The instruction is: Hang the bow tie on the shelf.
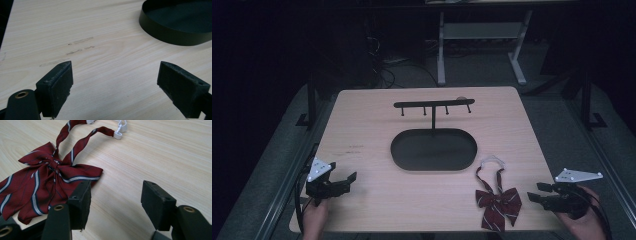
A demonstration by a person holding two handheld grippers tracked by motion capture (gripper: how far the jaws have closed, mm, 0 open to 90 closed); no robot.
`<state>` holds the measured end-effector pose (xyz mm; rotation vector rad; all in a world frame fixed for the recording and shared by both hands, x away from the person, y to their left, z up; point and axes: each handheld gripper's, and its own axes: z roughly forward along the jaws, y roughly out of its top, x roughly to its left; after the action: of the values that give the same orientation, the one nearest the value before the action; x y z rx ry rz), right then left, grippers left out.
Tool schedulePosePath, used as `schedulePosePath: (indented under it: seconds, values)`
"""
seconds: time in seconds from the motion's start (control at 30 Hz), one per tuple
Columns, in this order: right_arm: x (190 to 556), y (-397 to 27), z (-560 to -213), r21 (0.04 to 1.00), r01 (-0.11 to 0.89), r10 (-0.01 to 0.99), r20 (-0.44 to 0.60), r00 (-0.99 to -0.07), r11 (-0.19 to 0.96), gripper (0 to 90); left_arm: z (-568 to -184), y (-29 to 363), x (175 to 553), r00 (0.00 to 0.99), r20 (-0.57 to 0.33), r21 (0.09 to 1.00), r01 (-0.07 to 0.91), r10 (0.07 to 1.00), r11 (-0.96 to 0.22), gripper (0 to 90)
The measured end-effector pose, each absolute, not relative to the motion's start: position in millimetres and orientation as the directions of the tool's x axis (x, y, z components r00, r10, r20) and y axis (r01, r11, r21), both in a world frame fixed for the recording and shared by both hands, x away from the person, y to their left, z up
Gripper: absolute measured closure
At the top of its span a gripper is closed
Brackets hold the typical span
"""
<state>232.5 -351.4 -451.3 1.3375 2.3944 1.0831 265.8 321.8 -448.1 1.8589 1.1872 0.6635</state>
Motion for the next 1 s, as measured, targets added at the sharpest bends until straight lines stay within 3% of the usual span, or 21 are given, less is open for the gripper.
schedulePosePath:
  seconds: [1.0]
  values:
    - [267, -318, -430, 0.653, 0.649, 0.757, 0.176, -0.63, 0.389, 42.7, -452, 315, 265, 0.478, 0.069, 0.83, 0.459, 0.876, -0.316, 13.0]
